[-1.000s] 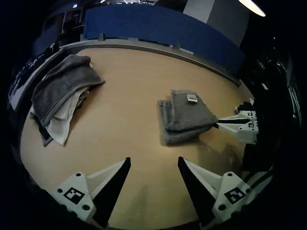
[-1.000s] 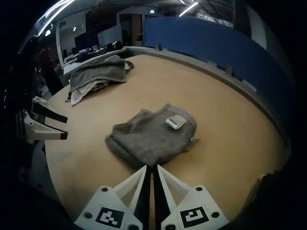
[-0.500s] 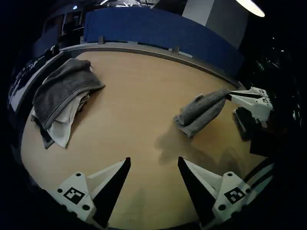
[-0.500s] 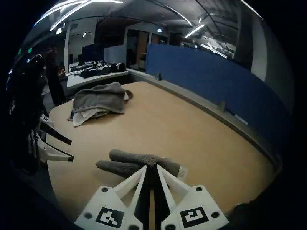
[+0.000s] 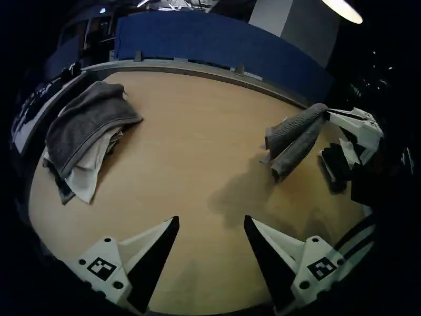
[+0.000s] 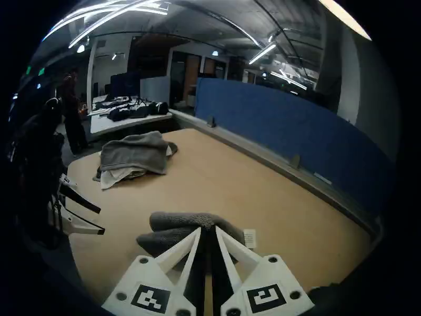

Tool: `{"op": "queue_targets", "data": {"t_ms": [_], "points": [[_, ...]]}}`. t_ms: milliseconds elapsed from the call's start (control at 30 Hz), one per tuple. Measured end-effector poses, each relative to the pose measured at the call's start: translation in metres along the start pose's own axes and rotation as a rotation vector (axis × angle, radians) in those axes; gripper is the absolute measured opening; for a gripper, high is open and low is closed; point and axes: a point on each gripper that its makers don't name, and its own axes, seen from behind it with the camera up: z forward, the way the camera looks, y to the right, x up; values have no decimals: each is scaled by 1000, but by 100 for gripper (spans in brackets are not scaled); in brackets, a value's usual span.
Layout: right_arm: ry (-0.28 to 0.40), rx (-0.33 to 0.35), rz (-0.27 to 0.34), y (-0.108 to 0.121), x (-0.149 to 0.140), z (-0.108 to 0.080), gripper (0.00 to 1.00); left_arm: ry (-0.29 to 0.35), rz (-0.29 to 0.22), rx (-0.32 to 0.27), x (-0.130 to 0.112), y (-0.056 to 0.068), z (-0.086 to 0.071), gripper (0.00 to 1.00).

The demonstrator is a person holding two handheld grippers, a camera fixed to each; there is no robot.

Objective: Fold towel

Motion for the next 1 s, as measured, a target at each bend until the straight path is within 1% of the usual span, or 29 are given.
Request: {"op": "queue_targets", "data": {"t_ms": [167, 367, 667, 867, 1000], "points": [[18, -20, 5, 10, 8, -9, 4, -1, 8, -8, 1, 4, -1, 91], [26, -44, 11, 21, 11, -19, 4, -2, 19, -17, 2, 9, -1, 91], [35, -77, 44, 40, 12, -35, 4, -2, 24, -26, 4, 15, 1, 91], [43, -104, 77, 65, 12, -50, 4, -4, 30, -27, 4, 18, 3, 91], [34, -132, 76, 89, 8, -61, 4, -8, 33, -27, 4, 20, 5, 91]]}}
